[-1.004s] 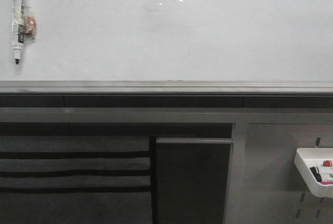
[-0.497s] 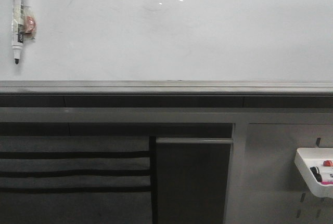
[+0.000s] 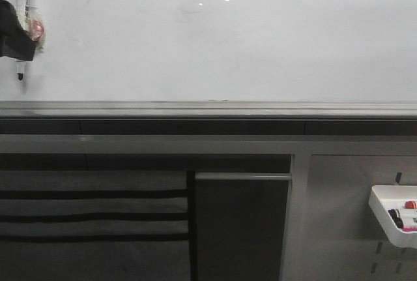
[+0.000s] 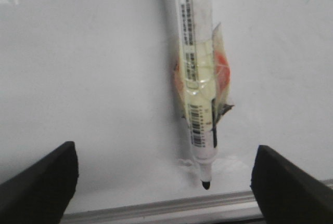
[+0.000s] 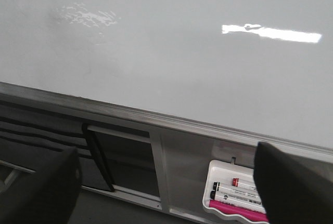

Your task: Write number 3 on whiteboard

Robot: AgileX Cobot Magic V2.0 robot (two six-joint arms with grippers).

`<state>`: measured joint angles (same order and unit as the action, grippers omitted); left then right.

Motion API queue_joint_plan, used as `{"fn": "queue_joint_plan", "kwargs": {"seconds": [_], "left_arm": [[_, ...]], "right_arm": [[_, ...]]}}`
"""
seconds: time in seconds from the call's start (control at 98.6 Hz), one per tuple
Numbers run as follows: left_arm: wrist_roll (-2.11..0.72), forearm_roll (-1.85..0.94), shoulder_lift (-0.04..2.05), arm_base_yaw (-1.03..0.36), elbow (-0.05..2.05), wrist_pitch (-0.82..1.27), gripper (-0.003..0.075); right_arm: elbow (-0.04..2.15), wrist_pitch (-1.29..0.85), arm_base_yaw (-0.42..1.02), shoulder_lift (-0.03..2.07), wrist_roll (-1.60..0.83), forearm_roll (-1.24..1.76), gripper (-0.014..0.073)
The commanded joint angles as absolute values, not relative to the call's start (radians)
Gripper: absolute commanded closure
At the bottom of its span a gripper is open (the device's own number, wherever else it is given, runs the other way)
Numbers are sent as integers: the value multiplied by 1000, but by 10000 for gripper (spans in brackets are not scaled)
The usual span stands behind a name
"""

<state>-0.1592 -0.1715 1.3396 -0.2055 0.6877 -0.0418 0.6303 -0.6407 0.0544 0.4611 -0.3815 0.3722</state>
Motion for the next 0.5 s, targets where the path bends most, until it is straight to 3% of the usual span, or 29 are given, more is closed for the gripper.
{"fn": "queue_joint_plan", "kwargs": {"seconds": [0.0, 0.142, 0.314, 0.487], "left_arm": [[-163, -173, 1345, -214, 722, -163, 101], [-163, -173, 1365, -220, 722, -194, 134], [-163, -173, 1367, -237, 722, -239, 295], [-163, -173, 1385, -238, 722, -254, 390]], "right_arm": [[665, -566, 49, 475, -393, 391, -10], [665, -566, 49, 475, -393, 391, -10], [665, -566, 49, 475, -393, 391, -10], [665, -566, 49, 475, -393, 391, -10]]}}
